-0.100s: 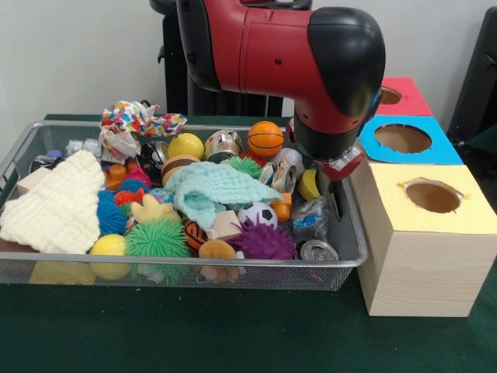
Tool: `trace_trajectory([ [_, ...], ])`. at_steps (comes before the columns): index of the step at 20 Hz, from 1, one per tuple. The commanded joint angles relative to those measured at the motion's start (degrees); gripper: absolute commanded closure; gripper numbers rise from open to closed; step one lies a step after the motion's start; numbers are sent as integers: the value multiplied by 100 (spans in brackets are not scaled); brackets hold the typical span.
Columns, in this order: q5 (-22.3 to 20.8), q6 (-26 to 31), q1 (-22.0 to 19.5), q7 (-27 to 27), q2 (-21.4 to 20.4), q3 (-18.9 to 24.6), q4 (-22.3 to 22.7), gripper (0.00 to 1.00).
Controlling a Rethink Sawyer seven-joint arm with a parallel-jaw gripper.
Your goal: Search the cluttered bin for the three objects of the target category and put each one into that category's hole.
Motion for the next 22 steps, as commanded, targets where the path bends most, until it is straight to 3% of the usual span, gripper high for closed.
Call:
trace_trajectory([
  [1,-57,-175,-40,438,-25,162,359,100],
  [9,-295,-1018,-91,308,3,86,263,100],
  [14,-363,-1930,-105,419,49,107,285,100],
  [22,-337,-2148,55,571,107,-32,258,100],
])
